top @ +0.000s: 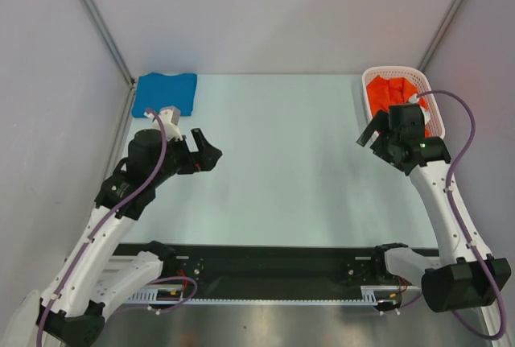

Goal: Fold and stack the t-shirts
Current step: Grab the tshirt from the pile

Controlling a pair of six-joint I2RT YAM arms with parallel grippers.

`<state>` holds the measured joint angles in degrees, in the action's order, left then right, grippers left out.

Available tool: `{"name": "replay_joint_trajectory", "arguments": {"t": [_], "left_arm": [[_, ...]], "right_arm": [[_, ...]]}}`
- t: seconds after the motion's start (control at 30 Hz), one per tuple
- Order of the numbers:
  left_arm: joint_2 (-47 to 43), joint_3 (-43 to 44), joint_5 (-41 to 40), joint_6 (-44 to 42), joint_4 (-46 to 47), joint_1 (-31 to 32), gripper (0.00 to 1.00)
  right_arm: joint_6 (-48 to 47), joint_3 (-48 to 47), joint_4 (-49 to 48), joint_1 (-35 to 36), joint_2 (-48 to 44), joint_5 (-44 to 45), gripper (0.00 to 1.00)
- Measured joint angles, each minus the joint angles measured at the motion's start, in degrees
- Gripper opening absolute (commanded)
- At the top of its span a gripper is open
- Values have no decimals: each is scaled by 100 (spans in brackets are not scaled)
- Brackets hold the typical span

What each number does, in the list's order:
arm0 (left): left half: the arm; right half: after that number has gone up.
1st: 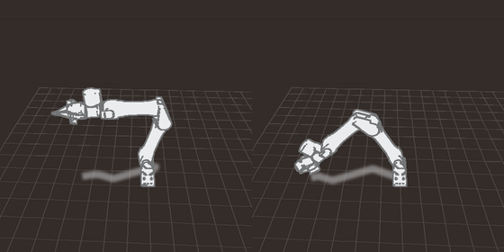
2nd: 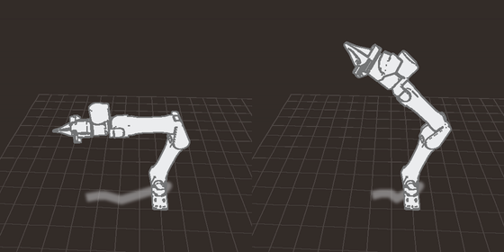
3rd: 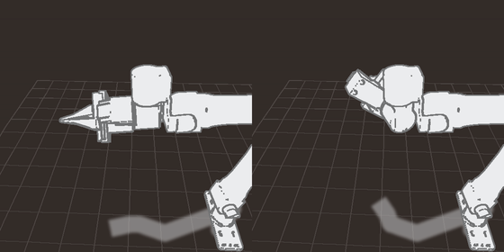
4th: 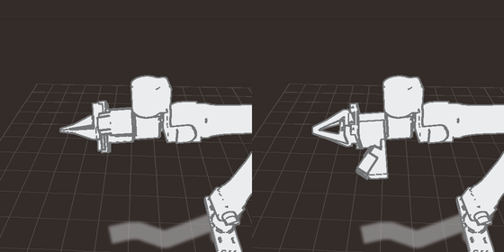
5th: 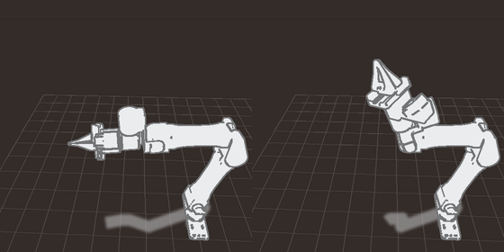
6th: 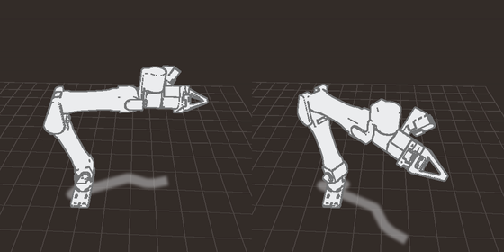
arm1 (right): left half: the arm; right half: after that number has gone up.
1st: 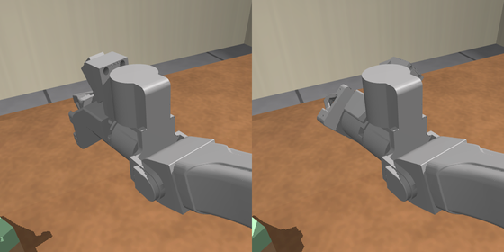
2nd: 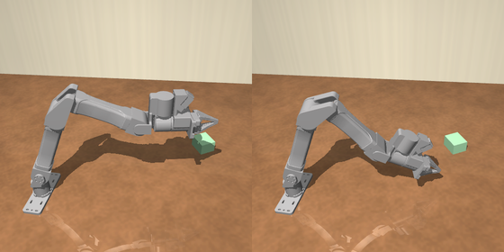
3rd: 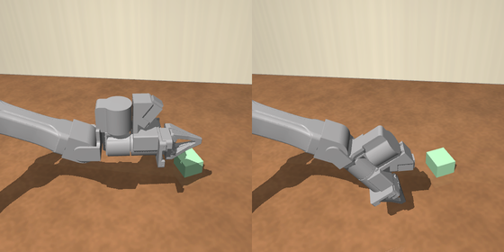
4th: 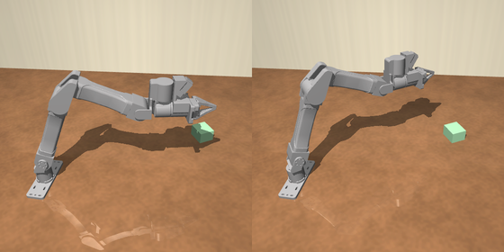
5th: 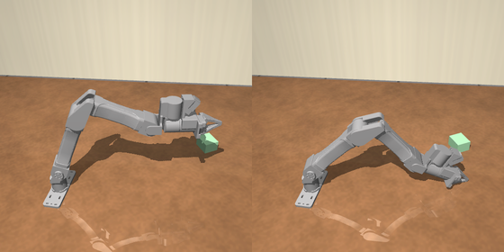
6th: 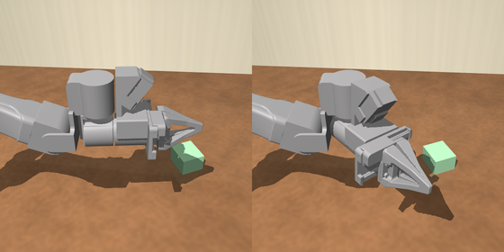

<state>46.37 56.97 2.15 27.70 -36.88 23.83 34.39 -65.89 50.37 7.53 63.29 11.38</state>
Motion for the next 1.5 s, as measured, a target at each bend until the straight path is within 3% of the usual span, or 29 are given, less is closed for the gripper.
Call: {"name": "replay_joint_trajectory", "arguments": {"t": [0.1, 0.47, 0.53, 0.67, 0.87, 1.23, 1.5], "left_arm": [[103, 2, 109, -120, -7, 0, 100], [369, 120, 614, -249, 74, -79, 100], [483, 155, 732, -286, 74, -133, 100], [695, 164, 1051, -341, 70, -195, 99], [857, 164, 1370, -306, 227, -236, 97], [1858, 262, 1657, -15, 470, -278, 94], [1926, 446, 1676, 81, 481, -308, 93]], "right_arm": [[-208, -468, -52, -308, 446, -55, 100], [-820, -2664, -522, -1394, 3735, -555, 98], [-942, -3115, -511, -1561, 4194, -586, 94], [-1165, -4262, -509, -1932, 5130, -688, 74], [-1279, -5563, -586, -2240, 6481, -997, 66], [-1233, -6129, -918, -2194, 7858, -1449, 61], [-1331, -6642, -1093, -2203, 8146, -1445, 31]]}}
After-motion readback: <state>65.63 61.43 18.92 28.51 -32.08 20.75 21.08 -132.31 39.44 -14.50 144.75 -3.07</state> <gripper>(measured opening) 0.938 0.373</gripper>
